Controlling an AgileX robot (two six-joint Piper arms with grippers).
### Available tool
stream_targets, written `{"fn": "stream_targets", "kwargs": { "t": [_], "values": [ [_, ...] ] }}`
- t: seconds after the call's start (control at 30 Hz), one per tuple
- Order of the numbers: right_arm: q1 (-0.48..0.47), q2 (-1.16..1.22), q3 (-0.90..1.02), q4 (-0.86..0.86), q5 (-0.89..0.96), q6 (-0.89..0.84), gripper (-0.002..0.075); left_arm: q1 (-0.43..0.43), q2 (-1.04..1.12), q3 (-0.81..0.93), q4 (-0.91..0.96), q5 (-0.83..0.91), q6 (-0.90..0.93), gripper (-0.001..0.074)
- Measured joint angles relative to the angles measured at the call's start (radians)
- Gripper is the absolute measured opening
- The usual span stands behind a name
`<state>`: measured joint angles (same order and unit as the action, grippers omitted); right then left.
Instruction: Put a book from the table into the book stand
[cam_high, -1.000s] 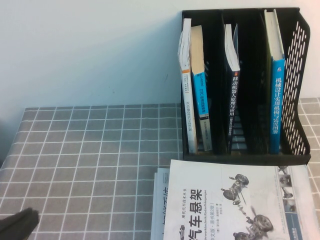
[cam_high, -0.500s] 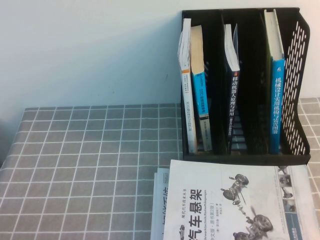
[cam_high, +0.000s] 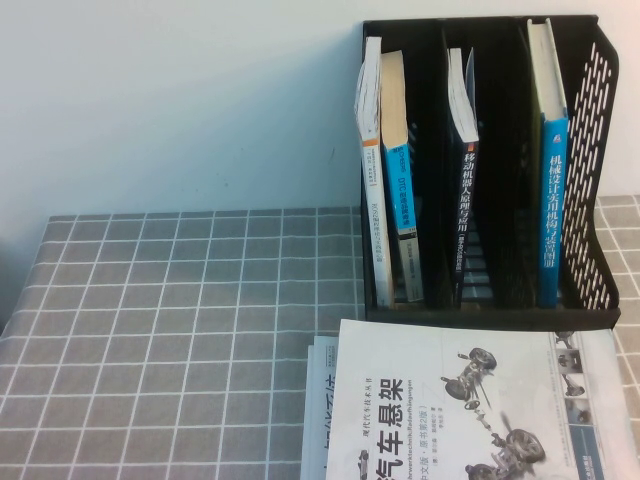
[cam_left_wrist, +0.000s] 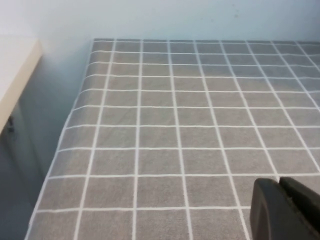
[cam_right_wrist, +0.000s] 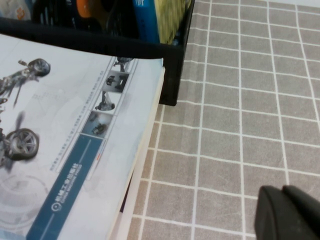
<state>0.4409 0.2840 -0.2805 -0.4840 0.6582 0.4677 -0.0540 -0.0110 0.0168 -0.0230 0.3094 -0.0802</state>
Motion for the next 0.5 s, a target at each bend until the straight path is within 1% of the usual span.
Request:
{"fn": "stream_targets", "kwargs": {
  "t": [0.1, 0.23, 0.5],
  "values": [
    [0.000, 0.000, 0.000, 0.000, 0.000, 0.000, -0.0004, -0.037, 0.000, 0.000, 0.002, 0.001, 0.047, -0.0003],
    [0.000, 0.000, 0.000, 0.000, 0.000, 0.000, -0.0004, -0.063, 0.000, 0.000, 0.004, 0.001, 0.086, -0.0003],
    [0.000, 0.000, 0.000, 0.000, 0.000, 0.000, -0.0004, -0.063, 0.000, 0.000, 0.003, 0.002, 0.037, -0.0003]
  ]
}}
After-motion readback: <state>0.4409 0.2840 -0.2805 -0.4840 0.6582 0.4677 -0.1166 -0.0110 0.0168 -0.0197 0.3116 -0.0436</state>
